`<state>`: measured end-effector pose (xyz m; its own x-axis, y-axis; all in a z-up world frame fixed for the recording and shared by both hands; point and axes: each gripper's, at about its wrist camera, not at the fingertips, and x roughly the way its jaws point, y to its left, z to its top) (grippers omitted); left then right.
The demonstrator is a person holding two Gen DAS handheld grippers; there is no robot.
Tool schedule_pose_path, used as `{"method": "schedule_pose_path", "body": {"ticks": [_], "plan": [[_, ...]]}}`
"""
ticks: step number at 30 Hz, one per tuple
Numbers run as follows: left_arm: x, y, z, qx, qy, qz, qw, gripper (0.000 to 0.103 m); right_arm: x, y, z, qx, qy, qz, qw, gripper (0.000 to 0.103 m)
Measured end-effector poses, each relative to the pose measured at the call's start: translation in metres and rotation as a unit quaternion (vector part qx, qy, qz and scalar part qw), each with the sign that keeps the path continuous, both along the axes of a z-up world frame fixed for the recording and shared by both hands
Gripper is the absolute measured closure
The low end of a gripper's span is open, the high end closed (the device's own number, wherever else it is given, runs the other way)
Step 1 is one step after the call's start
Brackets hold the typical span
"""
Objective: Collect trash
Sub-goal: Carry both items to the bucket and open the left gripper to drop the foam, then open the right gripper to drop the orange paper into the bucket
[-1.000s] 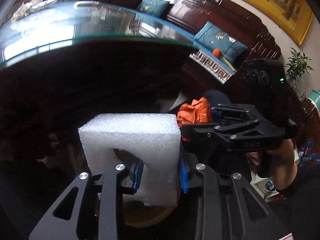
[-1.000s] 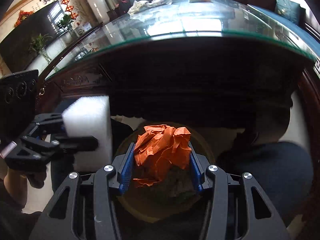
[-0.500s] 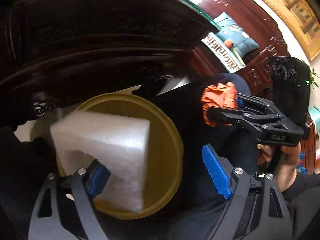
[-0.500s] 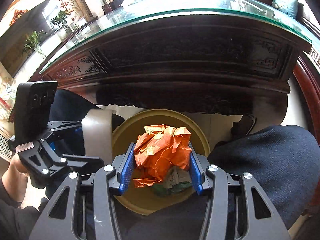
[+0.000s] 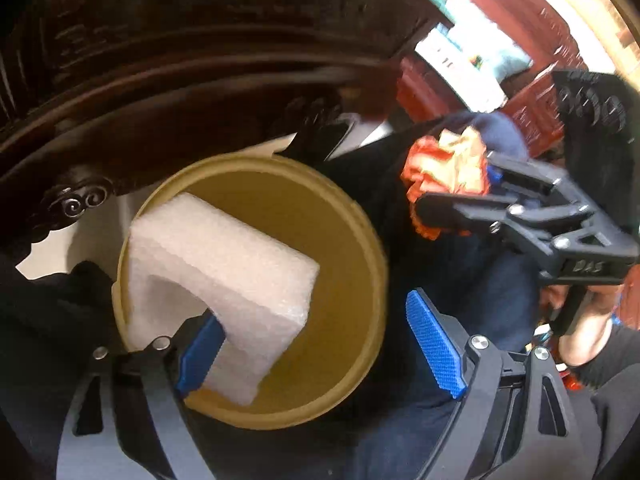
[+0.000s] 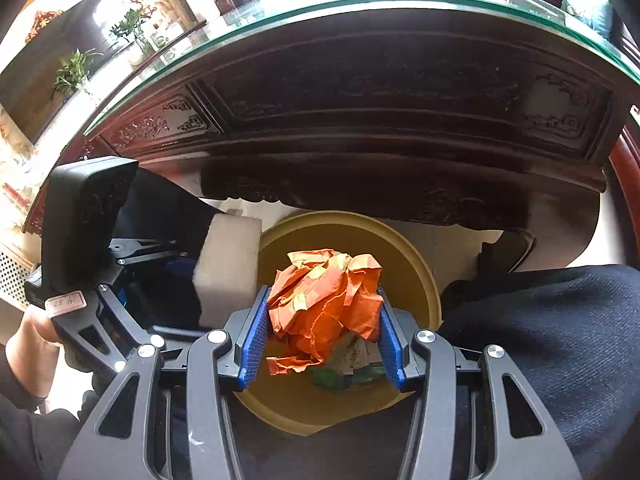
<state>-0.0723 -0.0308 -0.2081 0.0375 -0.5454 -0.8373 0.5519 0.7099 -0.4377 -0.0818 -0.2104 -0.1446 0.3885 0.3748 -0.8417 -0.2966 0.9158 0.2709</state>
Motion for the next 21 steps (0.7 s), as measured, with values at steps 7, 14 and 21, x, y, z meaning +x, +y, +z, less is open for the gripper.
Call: {"method": "schedule_pose_path", "body": {"ticks": [7,14,21], "plan": [[0.003,-0.027,-0.029,0.086,0.038,-0.043,0.9947,0.015,0.0,0.003,-0.013,0.003,0.018,0.004,1.0,0.055],[0.001,-0.036,-0.031,0.088,0.041,-0.067,0.993,0.012,-0.003,0.007,-0.022,0.004,0.026,0.012,1.0,0.055],[0.002,-0.042,-0.033,0.081,0.041,-0.07,0.9934,0.007,-0.002,0.012,-0.024,0.004,0.022,0.023,0.999,0.053]]}}
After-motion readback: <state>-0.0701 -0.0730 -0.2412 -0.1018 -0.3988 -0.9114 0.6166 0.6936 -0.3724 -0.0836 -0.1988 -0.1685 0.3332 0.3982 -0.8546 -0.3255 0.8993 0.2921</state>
